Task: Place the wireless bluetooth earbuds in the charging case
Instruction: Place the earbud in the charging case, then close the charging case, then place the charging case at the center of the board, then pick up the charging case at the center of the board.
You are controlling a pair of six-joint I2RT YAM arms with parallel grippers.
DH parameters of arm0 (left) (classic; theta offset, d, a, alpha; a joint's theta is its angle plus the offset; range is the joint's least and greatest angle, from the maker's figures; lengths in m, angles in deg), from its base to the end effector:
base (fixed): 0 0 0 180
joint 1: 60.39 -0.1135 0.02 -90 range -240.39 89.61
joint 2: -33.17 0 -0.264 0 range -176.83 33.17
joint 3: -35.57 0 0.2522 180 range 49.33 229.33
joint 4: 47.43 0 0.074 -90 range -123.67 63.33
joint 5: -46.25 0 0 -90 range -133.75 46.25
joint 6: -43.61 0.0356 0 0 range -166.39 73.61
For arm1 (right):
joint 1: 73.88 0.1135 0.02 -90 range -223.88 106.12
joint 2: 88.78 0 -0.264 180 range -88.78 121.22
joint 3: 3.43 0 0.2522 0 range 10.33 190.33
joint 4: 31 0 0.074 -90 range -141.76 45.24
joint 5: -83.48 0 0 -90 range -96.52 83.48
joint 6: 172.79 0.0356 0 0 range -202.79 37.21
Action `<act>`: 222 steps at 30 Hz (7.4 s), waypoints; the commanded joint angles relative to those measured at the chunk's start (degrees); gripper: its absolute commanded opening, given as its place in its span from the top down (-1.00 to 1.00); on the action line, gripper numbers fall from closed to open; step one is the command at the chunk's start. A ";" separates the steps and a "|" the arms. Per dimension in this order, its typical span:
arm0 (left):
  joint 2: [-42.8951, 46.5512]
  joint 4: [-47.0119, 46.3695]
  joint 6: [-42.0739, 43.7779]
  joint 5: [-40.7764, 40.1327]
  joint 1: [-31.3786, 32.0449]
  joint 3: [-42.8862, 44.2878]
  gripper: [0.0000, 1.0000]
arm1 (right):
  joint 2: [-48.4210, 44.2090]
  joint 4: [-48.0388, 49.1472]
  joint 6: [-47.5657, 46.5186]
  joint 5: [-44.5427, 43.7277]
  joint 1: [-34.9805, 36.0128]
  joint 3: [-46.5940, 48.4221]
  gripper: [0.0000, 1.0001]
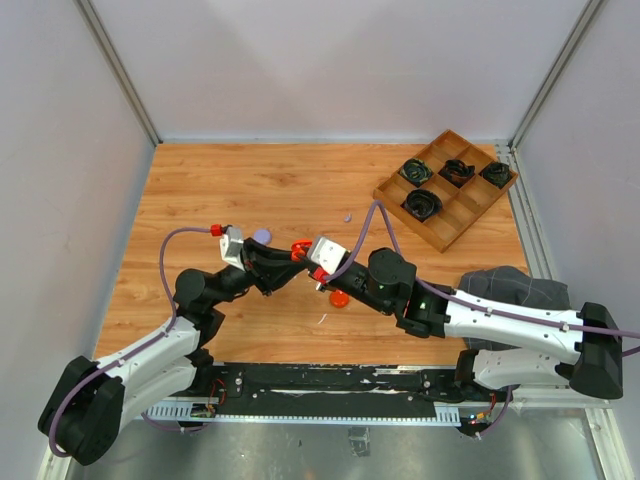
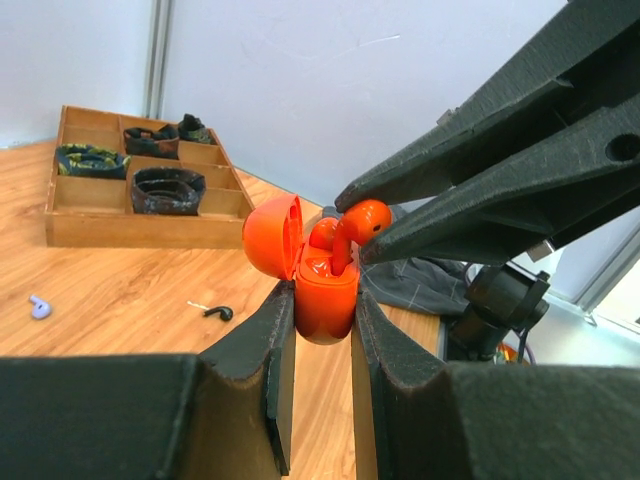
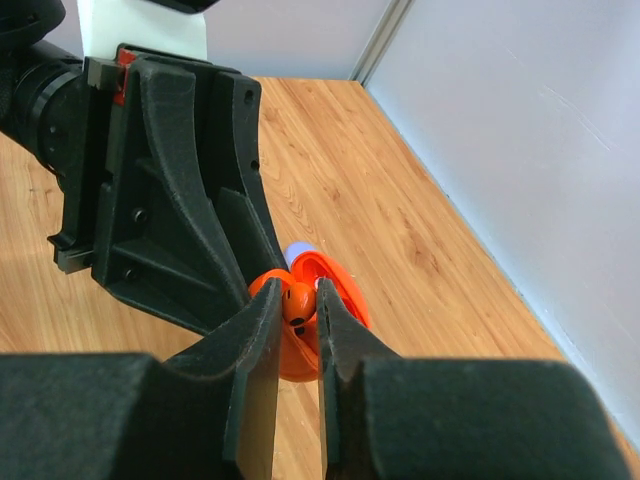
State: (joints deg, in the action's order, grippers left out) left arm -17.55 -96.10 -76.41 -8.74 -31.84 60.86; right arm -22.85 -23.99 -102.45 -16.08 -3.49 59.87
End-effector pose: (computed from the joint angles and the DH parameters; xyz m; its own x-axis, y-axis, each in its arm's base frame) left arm 0.1443 -0.1018 0.2503 -0.1274 -0.3972 -0.9089 0.9133 0.3104 -0.2637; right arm 0.0972 0.2552 0.3513 0.3180 -0.0961 -0.9432 -0.8138 0.4828 -0.3235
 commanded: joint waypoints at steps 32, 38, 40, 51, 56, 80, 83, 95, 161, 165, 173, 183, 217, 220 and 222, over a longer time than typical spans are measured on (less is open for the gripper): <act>-9.11 -9.89 17.89 0.55 -0.61 -2.50 0.99 | -4.47 -12.70 0.96 -7.84 -0.36 4.73 -0.29; -11.44 -14.37 16.94 3.18 -0.61 -3.85 0.99 | -3.68 -15.35 3.26 -11.04 -3.32 4.38 -0.36; -11.58 -14.69 16.85 4.03 -0.58 -3.96 0.99 | -3.33 -16.05 4.17 -11.54 -4.55 4.23 -0.38; -11.29 -15.45 16.40 5.02 -0.58 -4.23 0.99 | -1.40 -17.20 6.03 -6.34 -6.32 4.00 -0.39; -11.20 -15.41 16.14 4.79 -0.60 -4.23 0.99 | -1.81 -17.32 6.60 -4.24 -6.34 3.64 -0.39; -12.54 -14.69 16.40 7.21 -0.61 -3.44 0.99 | 1.58 -18.30 8.68 2.12 -6.32 7.55 -0.44; -12.18 -14.27 16.69 7.50 -0.60 -3.53 0.99 | 2.75 -18.17 9.11 2.42 -6.32 8.72 -0.44; -13.73 -14.12 17.22 12.11 -0.61 -3.13 0.99 | -1.83 -29.80 9.01 16.15 -10.91 11.15 -0.57; -16.99 31.90 -10.59 -4.83 0.83 3.01 0.94 | -18.57 -16.74 18.82 -4.09 -17.47 -16.37 -0.74; -16.18 36.45 -13.53 -10.83 2.77 2.35 0.93 | -19.97 -15.79 19.53 -6.06 -17.48 -17.61 -0.74; -24.90 36.86 -16.64 -14.17 6.96 5.37 0.74 | -20.86 -14.25 20.37 -7.92 -17.46 -19.26 -0.74; -30.23 37.17 -18.32 -17.02 9.50 6.35 0.22 | -22.51 -13.09 20.10 -9.58 -17.47 -20.74 -0.79; -20.54 85.83 4.84 -57.16 -9.05 32.42 -0.98 | -24.92 -12.45 19.41 -15.28 -17.55 -22.78 -0.93; -24.84 85.88 10.20 -54.87 -10.94 35.65 -0.98 | -24.35 -12.21 18.94 -15.35 -17.55 -22.84 -0.94; -28.39 86.37 12.38 -53.13 -12.60 37.74 -0.94 | -23.81 -12.24 18.71 -15.56 -17.57 -22.57 -0.94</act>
State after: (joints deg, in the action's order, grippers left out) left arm -41.09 -10.53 -71.61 -63.43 -42.15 94.87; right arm -47.15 -38.26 -82.82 -29.56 -20.39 37.59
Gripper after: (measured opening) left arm 0.985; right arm 0.970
